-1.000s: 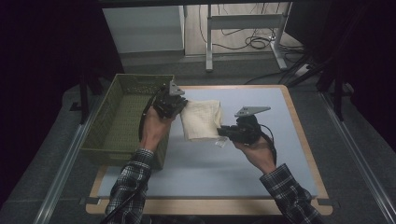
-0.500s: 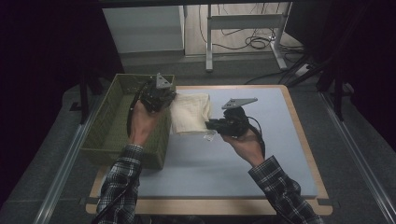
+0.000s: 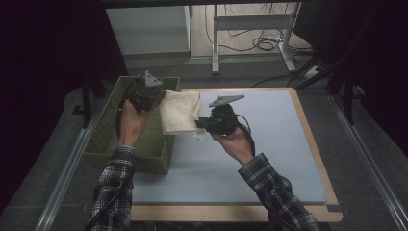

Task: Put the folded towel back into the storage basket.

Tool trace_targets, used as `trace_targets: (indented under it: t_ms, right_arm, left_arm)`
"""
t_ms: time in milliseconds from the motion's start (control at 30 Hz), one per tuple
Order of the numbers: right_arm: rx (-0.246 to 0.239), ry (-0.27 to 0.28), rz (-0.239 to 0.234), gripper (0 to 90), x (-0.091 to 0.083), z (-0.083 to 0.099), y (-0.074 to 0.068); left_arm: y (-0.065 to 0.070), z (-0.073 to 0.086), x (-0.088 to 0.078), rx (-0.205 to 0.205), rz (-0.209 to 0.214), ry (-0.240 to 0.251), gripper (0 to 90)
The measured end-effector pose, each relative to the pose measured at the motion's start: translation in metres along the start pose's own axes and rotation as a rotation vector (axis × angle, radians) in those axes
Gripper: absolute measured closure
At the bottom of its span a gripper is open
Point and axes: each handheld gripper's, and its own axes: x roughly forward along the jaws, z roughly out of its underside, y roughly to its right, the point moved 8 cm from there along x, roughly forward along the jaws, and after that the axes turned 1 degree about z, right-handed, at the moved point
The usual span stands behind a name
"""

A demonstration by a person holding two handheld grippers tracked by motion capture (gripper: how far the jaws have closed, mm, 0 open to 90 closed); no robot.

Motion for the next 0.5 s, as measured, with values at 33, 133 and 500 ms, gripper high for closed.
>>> trace_targets:
  t_ms: [33,133,500]
  right_arm:
    - [0.0,0.0,-0.003,81.9,0.003,-0.001,-0.001]
    - [-0.008,0.001,-0.012,81.9,0.013,-0.006,-0.008]
    - [-0.028,-0.004,-0.038,81.8,0.047,-0.02,-0.03]
  left_arm:
    - [-0.004,0.002,-0.001,-0.002,-0.007,-0.001,84.0]
    - [-0.012,0.007,-0.004,-0.014,-0.022,-0.001,84.0]
    - [-0.043,0.03,-0.015,-0.056,-0.065,-0.015,84.0]
